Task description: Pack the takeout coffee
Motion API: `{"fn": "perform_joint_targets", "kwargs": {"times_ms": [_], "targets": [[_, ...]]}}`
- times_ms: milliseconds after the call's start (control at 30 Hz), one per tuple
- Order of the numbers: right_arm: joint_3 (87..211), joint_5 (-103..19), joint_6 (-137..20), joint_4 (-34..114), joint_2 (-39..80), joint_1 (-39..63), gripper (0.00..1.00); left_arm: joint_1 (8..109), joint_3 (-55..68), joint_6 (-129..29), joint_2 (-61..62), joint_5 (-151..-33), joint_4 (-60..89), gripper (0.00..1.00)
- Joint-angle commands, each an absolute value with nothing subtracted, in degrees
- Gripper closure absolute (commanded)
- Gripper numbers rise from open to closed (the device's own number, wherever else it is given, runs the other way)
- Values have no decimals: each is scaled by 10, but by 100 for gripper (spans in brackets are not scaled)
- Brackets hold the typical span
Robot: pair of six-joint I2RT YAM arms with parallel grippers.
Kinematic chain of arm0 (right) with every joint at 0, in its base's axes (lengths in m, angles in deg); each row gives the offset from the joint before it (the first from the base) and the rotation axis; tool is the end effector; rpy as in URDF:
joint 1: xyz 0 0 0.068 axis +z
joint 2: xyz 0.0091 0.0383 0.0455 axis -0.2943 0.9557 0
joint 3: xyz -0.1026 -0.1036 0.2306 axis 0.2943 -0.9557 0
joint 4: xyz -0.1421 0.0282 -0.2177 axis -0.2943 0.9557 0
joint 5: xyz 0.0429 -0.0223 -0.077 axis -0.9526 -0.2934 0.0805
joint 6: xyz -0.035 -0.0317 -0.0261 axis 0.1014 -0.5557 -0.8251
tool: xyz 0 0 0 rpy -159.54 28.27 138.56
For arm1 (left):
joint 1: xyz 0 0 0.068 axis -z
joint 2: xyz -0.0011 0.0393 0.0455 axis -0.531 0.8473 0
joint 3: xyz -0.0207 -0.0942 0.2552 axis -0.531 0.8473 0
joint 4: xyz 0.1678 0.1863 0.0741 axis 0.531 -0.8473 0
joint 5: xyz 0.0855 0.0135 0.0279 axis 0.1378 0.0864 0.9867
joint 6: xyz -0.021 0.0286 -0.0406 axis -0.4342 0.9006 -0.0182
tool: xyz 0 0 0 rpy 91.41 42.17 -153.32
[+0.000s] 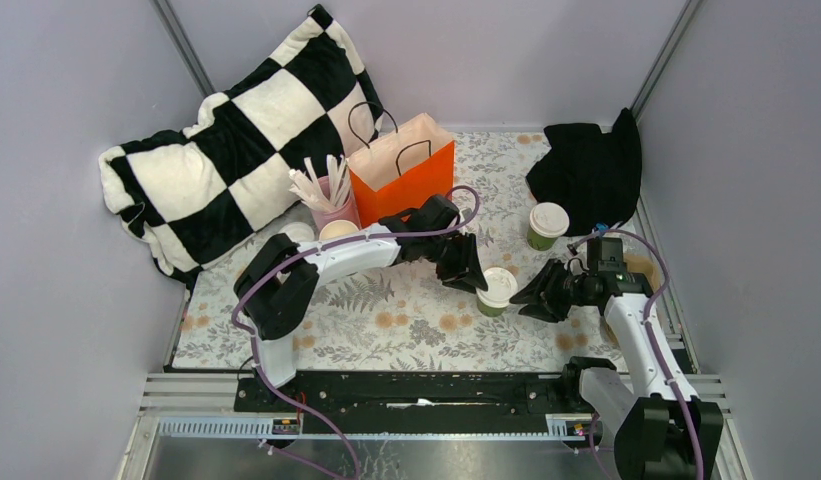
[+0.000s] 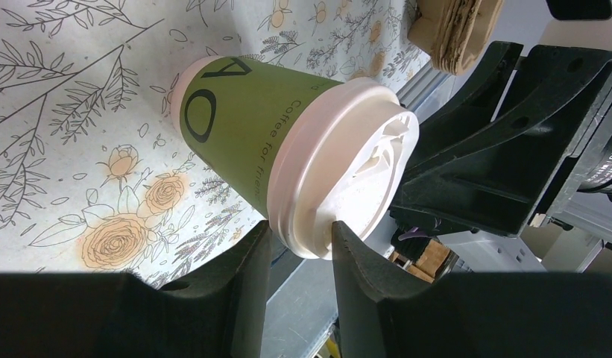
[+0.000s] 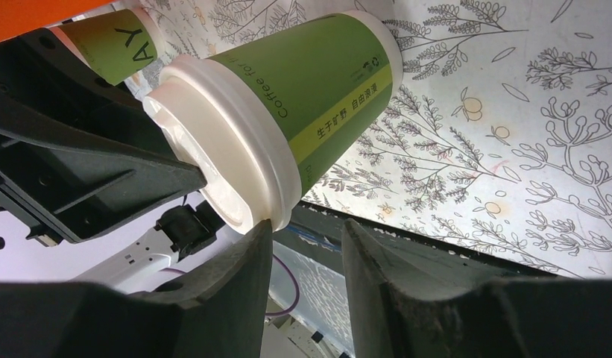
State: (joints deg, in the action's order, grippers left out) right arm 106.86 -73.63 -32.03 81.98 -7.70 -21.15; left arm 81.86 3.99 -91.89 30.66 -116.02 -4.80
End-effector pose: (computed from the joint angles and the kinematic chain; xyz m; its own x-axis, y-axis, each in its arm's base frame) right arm 0.1614 0.0112 0.2097 -0.8708 0.4842 -0.0853 0.2781 0.6280 0.7268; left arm 0.2441 -0.3186 0.2130 -0.9901 0.1220 -0.0690 0.1306 0.6252 -0.7694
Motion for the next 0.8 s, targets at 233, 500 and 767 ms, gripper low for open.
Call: {"fn": "perform_joint_targets", "kwargs": {"times_ms": [233, 500, 767], "targets": [[1046, -639, -322, 818, -48, -195, 64, 821, 86, -909, 303, -1118, -65, 64], [965, -563, -260, 801, -66, -132, 79, 820, 112, -911, 297, -1111, -55, 64], [1030, -538, -274, 813, -56, -130, 71, 818, 90, -891, 300, -1093, -77, 64]]}}
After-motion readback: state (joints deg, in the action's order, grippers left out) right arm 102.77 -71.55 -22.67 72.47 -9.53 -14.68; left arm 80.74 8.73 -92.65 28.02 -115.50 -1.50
